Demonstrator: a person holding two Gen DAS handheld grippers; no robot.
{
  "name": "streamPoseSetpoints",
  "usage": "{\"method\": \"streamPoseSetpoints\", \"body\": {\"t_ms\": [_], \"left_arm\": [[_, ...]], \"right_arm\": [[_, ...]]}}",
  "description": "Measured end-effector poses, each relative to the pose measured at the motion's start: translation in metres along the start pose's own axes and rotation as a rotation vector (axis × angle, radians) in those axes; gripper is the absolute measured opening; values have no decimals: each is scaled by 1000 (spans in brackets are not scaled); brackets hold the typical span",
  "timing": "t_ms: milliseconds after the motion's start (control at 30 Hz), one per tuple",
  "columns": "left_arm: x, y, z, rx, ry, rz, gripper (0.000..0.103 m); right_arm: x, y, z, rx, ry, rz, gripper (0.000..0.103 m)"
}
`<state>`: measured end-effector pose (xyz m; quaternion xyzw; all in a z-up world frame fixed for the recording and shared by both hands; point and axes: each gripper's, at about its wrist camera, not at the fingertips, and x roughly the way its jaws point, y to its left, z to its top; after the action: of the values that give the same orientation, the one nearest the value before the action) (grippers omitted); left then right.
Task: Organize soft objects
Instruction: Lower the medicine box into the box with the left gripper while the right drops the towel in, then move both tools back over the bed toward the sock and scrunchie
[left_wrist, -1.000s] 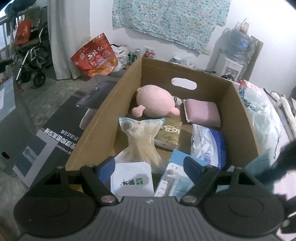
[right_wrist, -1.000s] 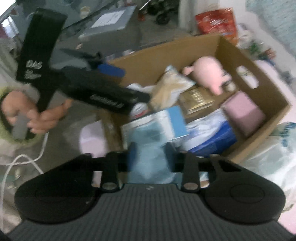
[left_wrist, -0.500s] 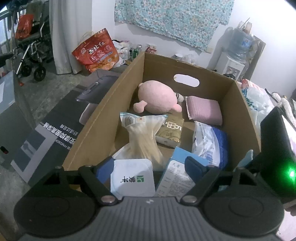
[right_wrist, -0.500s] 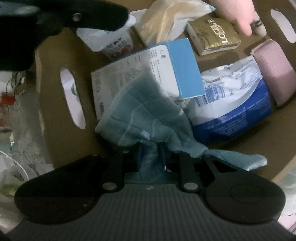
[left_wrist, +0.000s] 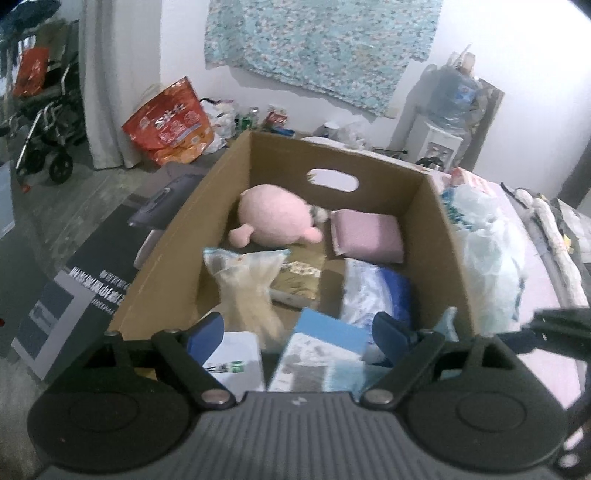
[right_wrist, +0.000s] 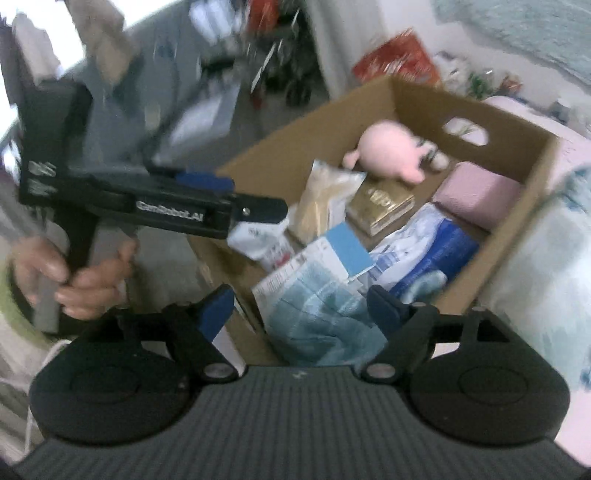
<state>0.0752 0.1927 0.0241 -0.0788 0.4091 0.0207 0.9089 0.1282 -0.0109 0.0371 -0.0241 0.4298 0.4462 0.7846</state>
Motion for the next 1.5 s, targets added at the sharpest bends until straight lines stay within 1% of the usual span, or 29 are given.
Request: {"method": "streamPoseSetpoints", "body": {"t_ms": [133,167,300,433,533,667,767,900,1000,1067,1167,1233,1300,1367,1433,1467,1500], "left_arm": [[-5,-25,2,46,-1,-10,90],[-7,-34,3,62,-2,-13,90],[-11,-68,5,127,-8,-29,91],[-14,-110,15,209,-11,-46,91],[-13,-140,32,253,-8,-73,92],[-3,-186,67,306,28,-131,94],[13,-219,97,323,62,-140,94],[49,-264,143,359,115,-124,95],[89,-295,174,333,173,-104,96],[127,-315,189,301,244,-102,96],[187,-339,197,243,357,-63,95],[220,-354,196,231,422,-37,94],[247,-370,194,245,453,-44,94],[269,-383,192,245,471,-29,94],[286,-390,190,233,492,-29,94],[296,-394,187,226,506,-26,94],[303,-395,185,225,520,-17,94]], "right_arm": [[-42,-18,-35,139,-135,37,83],[-56,-22,-49,173,-165,39,83],[-99,-55,-90,294,-276,5,84],[-136,-89,-119,357,-359,-73,85],[-167,-115,-136,395,-424,-150,85],[-181,-152,-146,402,-491,-277,87],[-184,-184,-146,420,-522,-342,88],[-167,-240,-135,481,-519,-330,88],[-145,-273,-118,486,-487,-336,88],[-136,-293,-109,489,-462,-340,88],[-114,-324,-96,513,-432,-347,88],[-98,-343,-90,535,-420,-349,88],[-86,-355,-85,538,-417,-355,87],[-74,-364,-81,537,-400,-376,86],[-61,-371,-78,536,-359,-390,78],[-53,-375,-77,533,-327,-401,67],[-46,-378,-79,533,-300,-405,51]]}}
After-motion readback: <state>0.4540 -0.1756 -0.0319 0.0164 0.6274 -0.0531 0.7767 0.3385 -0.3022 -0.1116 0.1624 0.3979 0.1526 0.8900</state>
